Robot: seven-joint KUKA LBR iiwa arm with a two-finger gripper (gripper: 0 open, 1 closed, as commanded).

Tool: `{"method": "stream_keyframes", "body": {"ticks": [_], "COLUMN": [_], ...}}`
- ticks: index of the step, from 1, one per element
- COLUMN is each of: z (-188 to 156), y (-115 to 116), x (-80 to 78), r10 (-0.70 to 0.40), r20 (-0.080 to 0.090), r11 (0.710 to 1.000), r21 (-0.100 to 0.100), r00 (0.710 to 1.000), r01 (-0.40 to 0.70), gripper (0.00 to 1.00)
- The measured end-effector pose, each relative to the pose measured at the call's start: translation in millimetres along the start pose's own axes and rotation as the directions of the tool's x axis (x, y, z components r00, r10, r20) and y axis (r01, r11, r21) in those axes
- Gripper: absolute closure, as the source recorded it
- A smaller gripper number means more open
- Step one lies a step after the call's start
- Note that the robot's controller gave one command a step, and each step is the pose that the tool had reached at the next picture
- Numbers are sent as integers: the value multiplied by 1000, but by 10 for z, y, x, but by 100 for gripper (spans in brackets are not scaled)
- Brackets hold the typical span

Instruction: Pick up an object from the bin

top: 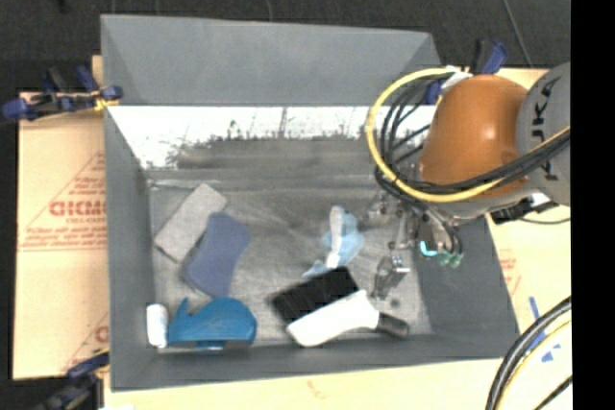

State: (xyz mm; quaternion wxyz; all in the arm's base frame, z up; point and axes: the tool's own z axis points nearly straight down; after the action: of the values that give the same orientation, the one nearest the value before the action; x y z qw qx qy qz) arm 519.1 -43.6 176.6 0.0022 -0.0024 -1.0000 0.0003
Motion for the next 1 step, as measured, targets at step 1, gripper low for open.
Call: {"method": "stream_keyframes", "body": {"ticks": [1], "z": [-39], "y": [2], "x": [-18], "r10": [-1], "r20": [8], "r11": [1000], "r21": [0], "r00": [1000], "r01": [1], "gripper": [0]}}
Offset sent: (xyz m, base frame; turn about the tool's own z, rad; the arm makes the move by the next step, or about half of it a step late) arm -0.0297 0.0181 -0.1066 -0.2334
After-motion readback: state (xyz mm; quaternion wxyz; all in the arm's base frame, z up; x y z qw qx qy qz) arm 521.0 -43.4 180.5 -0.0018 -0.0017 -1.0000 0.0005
